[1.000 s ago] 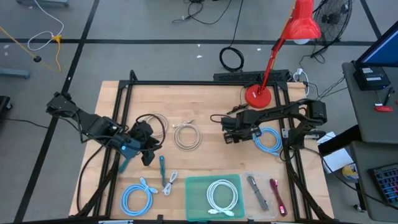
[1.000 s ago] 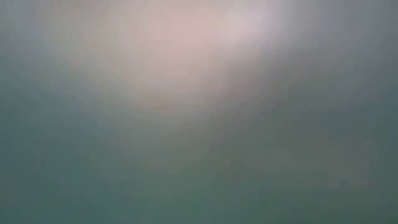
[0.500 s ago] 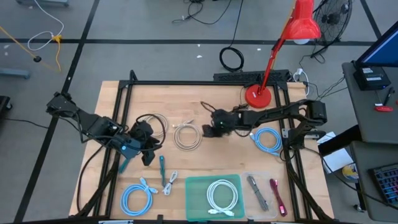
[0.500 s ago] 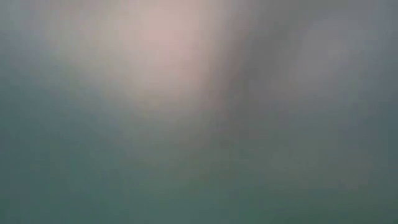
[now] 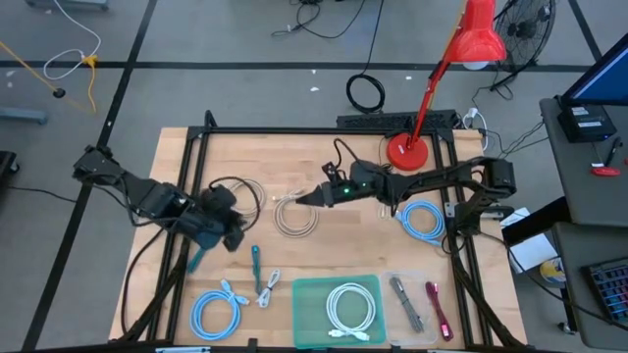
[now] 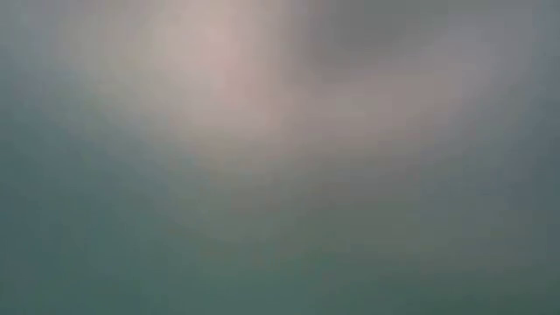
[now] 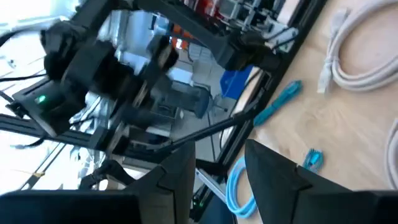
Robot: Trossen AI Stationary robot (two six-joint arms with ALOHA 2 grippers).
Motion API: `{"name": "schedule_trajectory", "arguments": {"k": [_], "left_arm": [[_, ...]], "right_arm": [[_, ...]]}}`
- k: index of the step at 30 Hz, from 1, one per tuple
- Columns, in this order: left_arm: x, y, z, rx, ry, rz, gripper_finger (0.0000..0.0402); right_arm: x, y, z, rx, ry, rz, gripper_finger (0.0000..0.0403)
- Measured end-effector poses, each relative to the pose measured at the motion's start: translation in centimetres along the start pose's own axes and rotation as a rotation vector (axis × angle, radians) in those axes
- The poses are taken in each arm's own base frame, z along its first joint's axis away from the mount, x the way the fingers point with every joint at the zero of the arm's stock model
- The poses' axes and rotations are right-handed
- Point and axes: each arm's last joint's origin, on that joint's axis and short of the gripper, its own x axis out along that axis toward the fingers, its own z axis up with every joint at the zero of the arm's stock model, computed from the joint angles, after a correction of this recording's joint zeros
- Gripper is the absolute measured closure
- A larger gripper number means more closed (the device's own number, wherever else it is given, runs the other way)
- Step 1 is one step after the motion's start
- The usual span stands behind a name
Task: Pick & Place USB Port
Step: Put the left blue charger cable into the white transparent bin
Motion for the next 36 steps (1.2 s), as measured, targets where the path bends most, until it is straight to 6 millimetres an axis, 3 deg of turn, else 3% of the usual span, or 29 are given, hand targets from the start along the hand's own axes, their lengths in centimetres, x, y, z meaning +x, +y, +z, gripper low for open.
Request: {"name": "schedule_trajectory", "arguments": {"k": [6, 10, 20, 36], "left_arm": [[-0.3, 3.6, -1.5, -0.104, 0.237, 0.360, 0.0277], [0.4, 4.4, -3.2, -0.107, 0.287, 0.342, 0.0277], [5.2, 7.4, -8.6, -0.148, 0.426, 0.356, 0.0277], [6.6, 6.3, -10.2, -0.066, 0.472, 0.402, 0.0277]], "right_arm": [[0.5, 0.6, -1.6, -0.019, 0.045, 0.017, 0.0273], [0.6, 0.8, -2.2, -0.034, 0.059, 0.025, 0.0273], [0.7, 1.0, -2.7, -0.035, 0.074, 0.030, 0.0273], [1.0, 1.3, -3.7, -0.037, 0.099, 0.039, 0.0273]]}}
